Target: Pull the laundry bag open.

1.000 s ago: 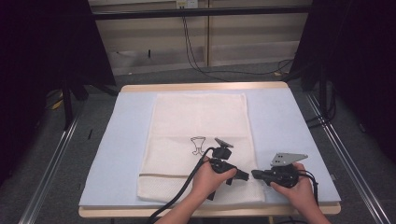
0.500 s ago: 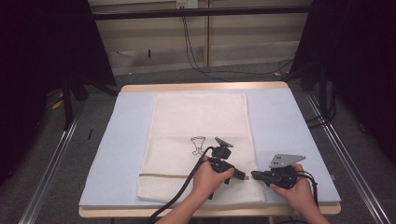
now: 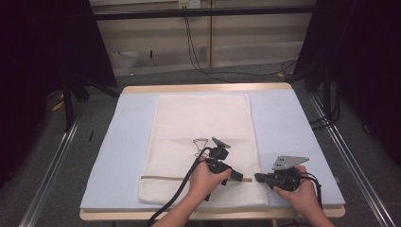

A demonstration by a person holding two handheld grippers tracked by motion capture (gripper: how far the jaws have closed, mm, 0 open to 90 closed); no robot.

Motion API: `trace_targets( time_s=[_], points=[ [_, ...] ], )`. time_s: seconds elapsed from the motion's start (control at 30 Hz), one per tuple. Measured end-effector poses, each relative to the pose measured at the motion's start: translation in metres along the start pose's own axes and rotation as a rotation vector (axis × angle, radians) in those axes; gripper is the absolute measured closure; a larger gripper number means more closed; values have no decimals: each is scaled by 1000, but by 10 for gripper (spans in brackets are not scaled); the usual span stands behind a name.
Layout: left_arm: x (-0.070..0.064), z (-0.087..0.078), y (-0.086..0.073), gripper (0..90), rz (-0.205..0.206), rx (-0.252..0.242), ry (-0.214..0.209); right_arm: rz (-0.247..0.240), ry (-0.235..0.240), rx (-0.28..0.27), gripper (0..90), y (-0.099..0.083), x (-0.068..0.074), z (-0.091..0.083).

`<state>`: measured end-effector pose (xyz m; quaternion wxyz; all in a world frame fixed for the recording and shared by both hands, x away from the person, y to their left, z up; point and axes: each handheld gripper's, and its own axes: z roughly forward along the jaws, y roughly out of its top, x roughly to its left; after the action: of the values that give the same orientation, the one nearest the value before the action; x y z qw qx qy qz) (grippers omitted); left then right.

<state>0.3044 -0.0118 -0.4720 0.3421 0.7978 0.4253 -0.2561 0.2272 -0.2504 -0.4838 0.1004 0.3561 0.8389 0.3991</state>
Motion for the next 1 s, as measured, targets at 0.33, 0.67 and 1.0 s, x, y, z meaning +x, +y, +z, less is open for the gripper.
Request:
trace_targets(
  time_s=[0.33, 0.67, 1.0],
  points=[
    [5, -13, -1, 876, -5, 14, 0, -2, 4, 6, 900, 1, -1, 0],
    [10, -22, -1, 876, -5, 15, 3, -9, 4, 5, 900, 1, 0, 0],
    [14, -25, -2, 876, -13, 17, -4, -9, -1, 6, 900, 1, 0, 0]
  ],
)
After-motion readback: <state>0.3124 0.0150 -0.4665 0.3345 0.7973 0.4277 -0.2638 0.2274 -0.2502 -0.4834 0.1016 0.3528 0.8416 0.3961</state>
